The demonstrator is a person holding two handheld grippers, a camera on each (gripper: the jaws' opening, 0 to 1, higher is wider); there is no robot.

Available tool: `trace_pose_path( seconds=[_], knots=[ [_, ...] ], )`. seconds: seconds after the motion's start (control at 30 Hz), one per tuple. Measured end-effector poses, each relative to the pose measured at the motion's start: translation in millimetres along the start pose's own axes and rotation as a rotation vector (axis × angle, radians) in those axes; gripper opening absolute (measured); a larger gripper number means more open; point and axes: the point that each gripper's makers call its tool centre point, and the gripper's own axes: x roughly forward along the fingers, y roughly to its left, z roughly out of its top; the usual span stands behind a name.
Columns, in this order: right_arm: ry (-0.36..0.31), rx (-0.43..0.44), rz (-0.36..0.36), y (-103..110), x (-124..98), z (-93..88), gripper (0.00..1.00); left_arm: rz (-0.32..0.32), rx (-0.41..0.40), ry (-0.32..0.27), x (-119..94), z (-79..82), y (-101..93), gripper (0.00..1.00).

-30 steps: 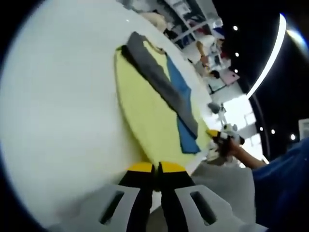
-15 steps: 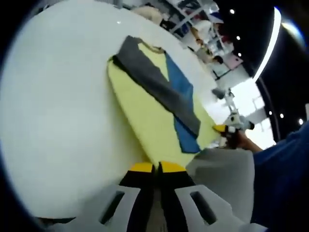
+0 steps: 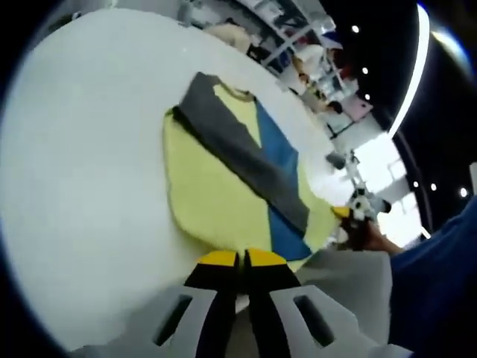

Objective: Fold the garment on the visible template until the final outline fits inside the template.

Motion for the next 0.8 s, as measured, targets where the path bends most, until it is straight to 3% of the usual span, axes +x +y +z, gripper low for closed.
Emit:
trace_pose_path(
  seconds=[0.1, 0.2, 0.3, 0.5, 0.8],
  knots=[
    [-0.049, 0.037, 0.010, 1.8, -0.9, 3.8, 0.00, -0.004, 0.004, -0.028, 0.0, 5.5, 2.9, 0.00],
    [-0.110, 0.118, 0.030, 3.7, 0.3, 15.2, 0.00, -0.048, -0.043, -0.121, -3.5, 26.2, -10.2, 0.00],
    [-0.100, 0.110, 0.022, 4.2, 8.1, 25.4, 0.00, -0.017, -0.024, -0.096, 0.5, 31.0, 1.7, 0.00],
    [-0.088, 0.091, 0.038, 10.7, 16.4, 38.6, 0.00, 0.003, -0.008, -0.124, 2.3, 46.0, 8.6, 0.00],
    [-0.069, 0.026, 0.027, 6.9, 37.3, 63.8, 0.00, 0.012, 0.012, -0.234, 4.8, 77.5, 11.4, 0.00]
  ],
)
